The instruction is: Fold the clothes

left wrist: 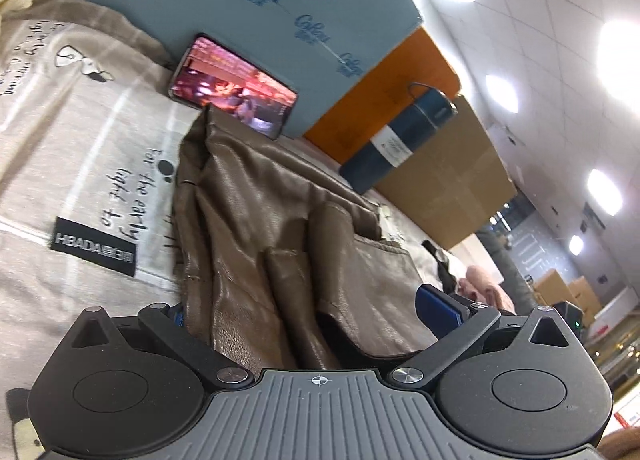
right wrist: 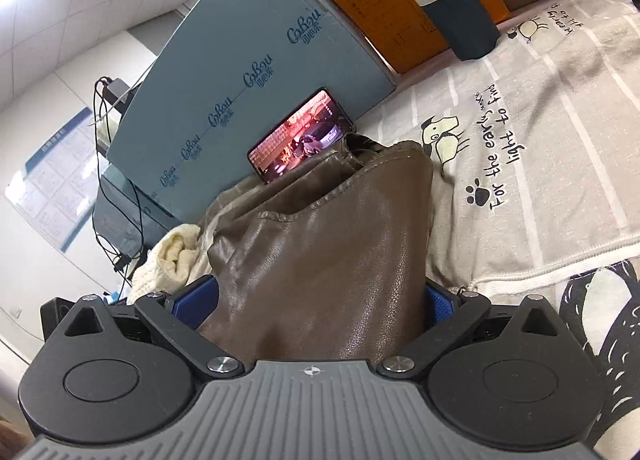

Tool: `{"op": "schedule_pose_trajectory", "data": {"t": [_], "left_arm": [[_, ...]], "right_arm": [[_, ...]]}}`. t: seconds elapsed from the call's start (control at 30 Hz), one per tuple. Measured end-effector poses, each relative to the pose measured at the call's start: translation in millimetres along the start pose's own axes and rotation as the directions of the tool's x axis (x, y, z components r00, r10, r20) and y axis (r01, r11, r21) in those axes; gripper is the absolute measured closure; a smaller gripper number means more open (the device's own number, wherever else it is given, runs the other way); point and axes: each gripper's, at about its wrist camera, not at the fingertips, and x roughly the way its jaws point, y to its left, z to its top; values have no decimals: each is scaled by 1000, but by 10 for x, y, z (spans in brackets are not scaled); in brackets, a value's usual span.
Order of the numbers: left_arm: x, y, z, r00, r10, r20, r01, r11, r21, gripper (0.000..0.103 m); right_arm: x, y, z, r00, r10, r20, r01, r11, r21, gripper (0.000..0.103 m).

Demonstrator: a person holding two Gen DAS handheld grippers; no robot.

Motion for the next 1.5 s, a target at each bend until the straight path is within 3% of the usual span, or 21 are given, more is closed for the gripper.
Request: {"op": "schedule_pose_trajectory", "data": {"t": [0.13, 0.2, 0.3, 0.4, 0.53, 0.67, 0.77, 0.87, 0.97, 1.07, 1.2, 1.5], "left_arm": [[28, -30, -43, 999, 22, 23, -23, 998, 50, 6], [42, -41, -54, 998, 50, 36, -52, 995, 80, 27], [60, -19, -48, 995, 80, 55, -85, 991, 99, 51], [52, 14, -24, 995, 72, 67, -79, 992, 96, 67], [-24, -1, -2, 994, 46, 102, -56, 993, 103, 74], [-102, -13, 22, 991, 27, 134, -40, 995, 95, 76], [-176, -24, 45, 988, 25, 153, -37, 997, 72, 78], [-318, -65, 30, 984, 23, 177, -37, 996, 76, 80], [-557, -82, -17, 974, 22, 225, -41, 996, 83, 82], [-898, -62, -74, 950, 18, 311, -46, 995, 85, 82], [-1371, -16, -73, 899, 44, 435, -87, 993, 79, 82], [-2207, 263, 278, 734, 193, 651, -261, 965, 7, 82]], "right_arm": [[-8, 1, -11, 1000, -7, 5, 7, 1000, 4, 9], [-4, 0, -15, 1000, -20, 6, 20, 1000, 2, 18], [7, -27, -19, 999, -43, 14, 43, 999, 4, 35], [5, -58, -22, 998, -51, 28, 51, 999, 12, 51], [-36, -101, -19, 998, 1, 59, -3, 999, 43, 66], [-86, -111, -12, 989, 106, 98, -117, 987, 106, 80], [-71, -79, -29, 977, 186, 104, -204, 957, 208, 82], [-64, 138, -107, 981, 165, 97, -180, 970, 166, 83], [-48, 321, -163, 977, 191, 99, -205, 964, 169, 83], [6, 527, -158, 964, 247, 100, -260, 953, 158, 84], [216, 916, -74, 946, 314, 74, -321, 940, 117, 84], [1344, 1960, 99, 896, 442, -46, -437, 896, 81, 84]]}}
